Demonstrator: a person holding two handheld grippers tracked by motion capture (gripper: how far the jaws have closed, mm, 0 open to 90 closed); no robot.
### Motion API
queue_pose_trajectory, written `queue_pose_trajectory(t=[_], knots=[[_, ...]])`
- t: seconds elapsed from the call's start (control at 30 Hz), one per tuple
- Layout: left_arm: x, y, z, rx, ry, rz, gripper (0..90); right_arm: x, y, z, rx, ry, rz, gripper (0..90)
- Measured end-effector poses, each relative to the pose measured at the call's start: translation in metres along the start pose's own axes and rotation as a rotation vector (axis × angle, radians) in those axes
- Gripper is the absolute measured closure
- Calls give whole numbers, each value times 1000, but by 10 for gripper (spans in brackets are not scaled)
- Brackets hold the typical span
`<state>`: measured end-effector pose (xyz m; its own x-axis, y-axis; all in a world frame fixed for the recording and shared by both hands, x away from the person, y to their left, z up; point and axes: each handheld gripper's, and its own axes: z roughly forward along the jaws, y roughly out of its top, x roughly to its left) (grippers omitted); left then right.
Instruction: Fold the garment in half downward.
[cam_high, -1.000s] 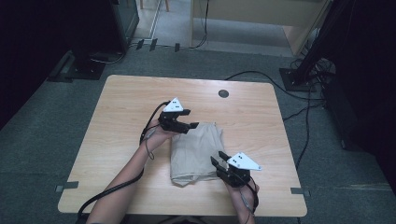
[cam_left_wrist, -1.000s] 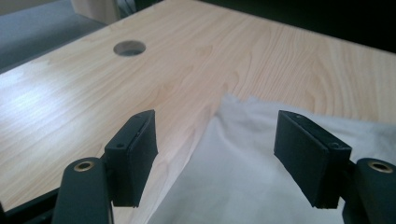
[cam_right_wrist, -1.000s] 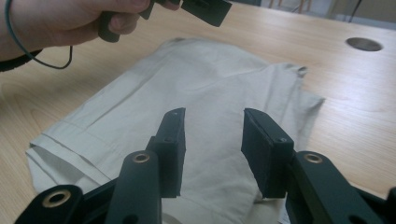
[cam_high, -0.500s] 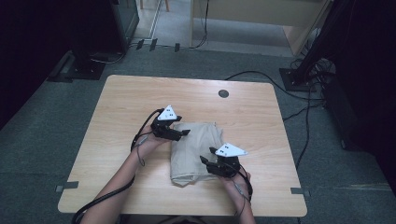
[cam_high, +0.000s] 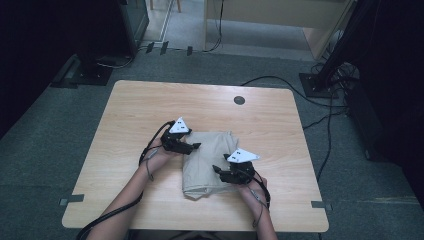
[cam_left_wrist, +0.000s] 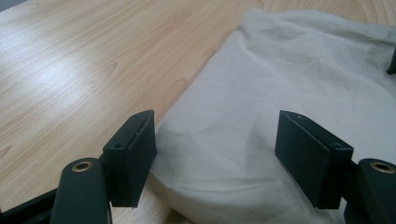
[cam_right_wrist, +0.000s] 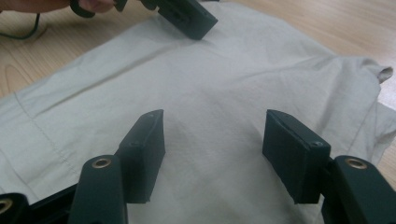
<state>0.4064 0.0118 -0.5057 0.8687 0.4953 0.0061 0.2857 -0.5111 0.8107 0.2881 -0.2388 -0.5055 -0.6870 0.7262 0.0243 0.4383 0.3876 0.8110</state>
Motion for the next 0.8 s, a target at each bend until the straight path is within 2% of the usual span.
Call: queue_pose_trajectory(t=[0.17,0.27,0.43,0.5,0.67,0.73,0.8], knots=[[-1,-4,5,19,19,21,294,-4,-3,2,67,-13,26,389],[-2,-4,5,24,31,26,294,-8,-4,1,96,-11,68,390],[-1,-4,-1,-16,11,-13,272,-13,-9,-3,111,-11,86,389],[0,-4,-6,-34,8,-28,272,-14,-11,-7,100,-2,71,389],[-2,-7,-19,-42,16,-62,272,-20,-12,-20,11,35,41,346],[-2,-10,-23,-54,10,-79,272,-26,-14,-21,12,43,52,346],[-3,-12,-26,-57,12,-79,272,-32,-15,-21,12,49,64,346]])
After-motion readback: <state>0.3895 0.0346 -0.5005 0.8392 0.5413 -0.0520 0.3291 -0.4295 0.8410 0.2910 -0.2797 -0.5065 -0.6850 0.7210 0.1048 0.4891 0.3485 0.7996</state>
